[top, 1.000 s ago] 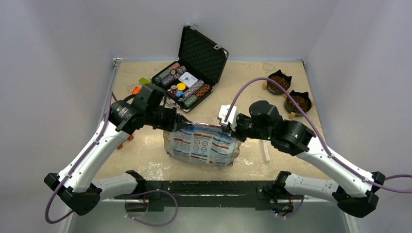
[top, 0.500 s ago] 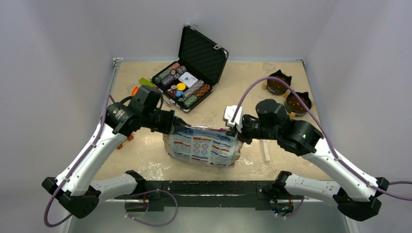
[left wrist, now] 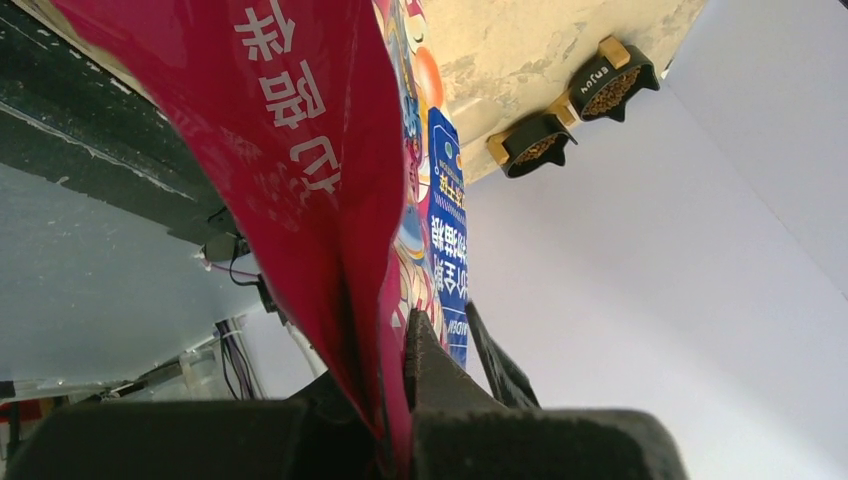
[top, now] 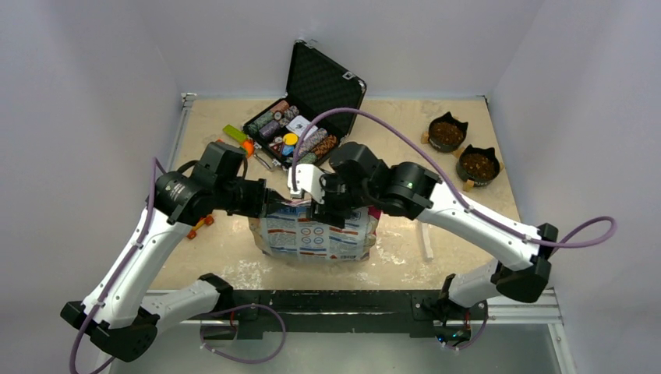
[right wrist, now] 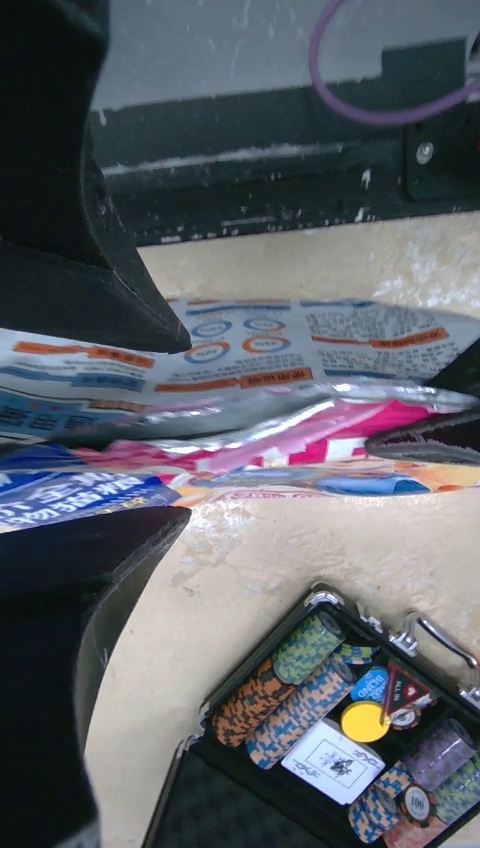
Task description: Serve the pet food
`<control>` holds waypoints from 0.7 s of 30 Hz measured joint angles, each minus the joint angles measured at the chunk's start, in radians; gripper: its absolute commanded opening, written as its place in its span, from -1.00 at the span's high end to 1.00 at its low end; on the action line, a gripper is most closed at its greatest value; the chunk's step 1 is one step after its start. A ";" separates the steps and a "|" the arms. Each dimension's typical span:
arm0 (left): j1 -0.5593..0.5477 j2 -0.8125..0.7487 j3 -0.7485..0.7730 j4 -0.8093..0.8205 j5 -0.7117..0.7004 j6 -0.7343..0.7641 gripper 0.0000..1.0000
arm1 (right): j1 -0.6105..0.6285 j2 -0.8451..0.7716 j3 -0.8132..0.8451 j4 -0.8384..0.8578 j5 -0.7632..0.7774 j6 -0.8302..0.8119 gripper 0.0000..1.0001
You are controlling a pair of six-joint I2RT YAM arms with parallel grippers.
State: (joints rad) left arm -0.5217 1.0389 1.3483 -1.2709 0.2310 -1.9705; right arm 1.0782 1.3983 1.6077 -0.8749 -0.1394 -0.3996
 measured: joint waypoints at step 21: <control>0.011 -0.087 -0.060 0.043 -0.109 -0.057 0.18 | 0.066 0.018 -0.113 0.243 0.154 -0.093 1.00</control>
State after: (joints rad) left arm -0.5110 0.9520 1.2888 -1.2278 0.1223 -2.0277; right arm 1.1442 1.4162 1.4952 -0.6319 0.0147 -0.4927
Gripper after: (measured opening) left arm 0.383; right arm 0.015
